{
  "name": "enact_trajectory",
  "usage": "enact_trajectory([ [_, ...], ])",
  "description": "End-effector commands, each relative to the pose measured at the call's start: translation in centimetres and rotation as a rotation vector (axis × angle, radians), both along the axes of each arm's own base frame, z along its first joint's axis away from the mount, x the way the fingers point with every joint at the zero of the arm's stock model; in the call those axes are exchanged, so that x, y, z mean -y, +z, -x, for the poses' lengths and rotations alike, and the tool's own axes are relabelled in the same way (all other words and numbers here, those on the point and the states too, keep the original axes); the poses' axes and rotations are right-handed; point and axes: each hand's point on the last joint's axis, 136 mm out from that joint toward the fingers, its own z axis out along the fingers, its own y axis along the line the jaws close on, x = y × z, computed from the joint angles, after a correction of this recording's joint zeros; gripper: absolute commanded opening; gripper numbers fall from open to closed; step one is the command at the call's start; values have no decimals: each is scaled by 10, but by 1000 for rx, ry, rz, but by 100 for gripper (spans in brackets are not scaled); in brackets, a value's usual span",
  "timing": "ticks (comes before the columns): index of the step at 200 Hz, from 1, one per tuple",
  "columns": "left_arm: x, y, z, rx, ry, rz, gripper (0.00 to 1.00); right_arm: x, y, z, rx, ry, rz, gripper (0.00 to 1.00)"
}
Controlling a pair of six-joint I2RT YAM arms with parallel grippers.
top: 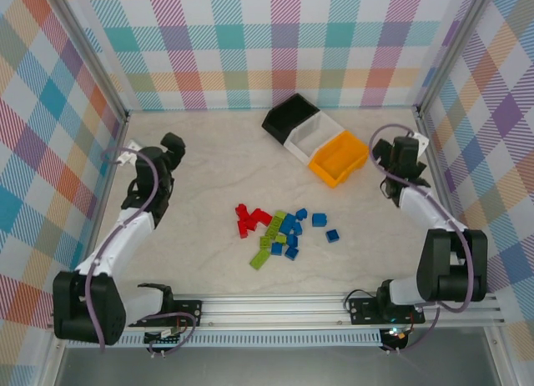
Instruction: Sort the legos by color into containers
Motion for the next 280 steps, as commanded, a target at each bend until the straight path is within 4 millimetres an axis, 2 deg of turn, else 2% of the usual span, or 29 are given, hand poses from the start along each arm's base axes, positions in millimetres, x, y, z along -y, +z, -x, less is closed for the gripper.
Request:
enact_trajectory([
  [1, -4, -2, 9, -53, 23, 96, 100, -21, -49, 33, -207, -16, -244, 100],
  [16, -1, -7, 10, -127, 20, 89, 100, -44, -48, 31, -270, 63, -354, 100],
  [39, 15, -12, 8, -180, -52, 89, 100, -71, -52, 24, -359, 100, -492, 89],
  [72, 36, -24, 12, -394, -129, -16, 94, -89, -43, 10, -364, 85, -414, 83],
  [92, 52, -35, 9, -430, -186, -7, 93, -87, -55, 8, -427, 24, -416, 75],
  [100, 57, -39, 9, -439, -200, -2, 95, -84, -60, 9, -455, 1, -406, 74],
  [106, 61, -40, 9, -443, -214, -3, 100, -83, -64, 10, -472, -9, -396, 73],
  [123, 72, -44, 8, -461, -242, -21, 100, -81, -73, 8, -518, -27, -373, 70],
  [153, 87, -46, 7, -480, -285, -68, 100, -90, -82, -15, -535, 44, -367, 68],
  [174, 93, -47, 8, -487, -311, -81, 100, -93, -89, -25, -560, 83, -347, 61],
  [192, 97, -49, 9, -493, -323, -83, 100, -94, -95, -30, -586, 107, -335, 51],
  [224, 99, -51, 12, -505, -331, -94, 100, -102, -104, -36, -613, 147, -353, 42],
  [280, 98, -48, 14, -520, -335, -111, 100, -115, -99, -46, -622, 275, -338, 7],
])
